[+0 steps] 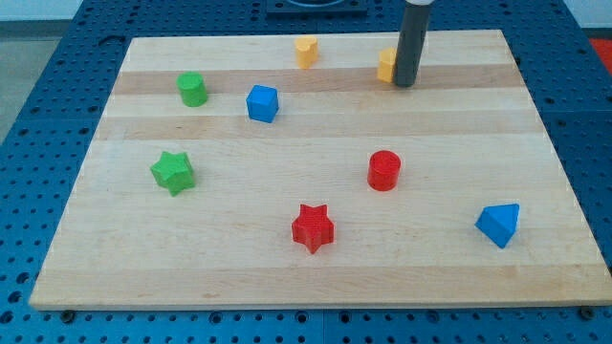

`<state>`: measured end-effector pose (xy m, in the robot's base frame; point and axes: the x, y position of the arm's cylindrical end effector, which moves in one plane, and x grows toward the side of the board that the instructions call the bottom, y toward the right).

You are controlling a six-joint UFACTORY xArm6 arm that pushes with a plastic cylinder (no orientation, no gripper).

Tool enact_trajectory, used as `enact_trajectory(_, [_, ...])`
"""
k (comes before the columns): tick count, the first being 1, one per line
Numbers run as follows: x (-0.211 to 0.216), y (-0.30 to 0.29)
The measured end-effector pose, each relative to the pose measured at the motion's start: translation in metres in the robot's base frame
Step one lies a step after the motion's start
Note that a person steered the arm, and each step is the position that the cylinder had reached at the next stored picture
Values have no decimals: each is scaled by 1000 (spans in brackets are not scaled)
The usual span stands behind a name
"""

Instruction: Push the yellow hexagon towards the yellow heart

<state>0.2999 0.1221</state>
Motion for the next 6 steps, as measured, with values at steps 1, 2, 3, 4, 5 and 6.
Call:
enact_trajectory(1, [-11,0])
enact_trajectory(2, [-17,0])
enact_trajectory(3, [-19,0])
enact_trajectory(4, [-29,0])
enact_trajectory(5, [-31,0])
enact_trajectory(6, [-39,6])
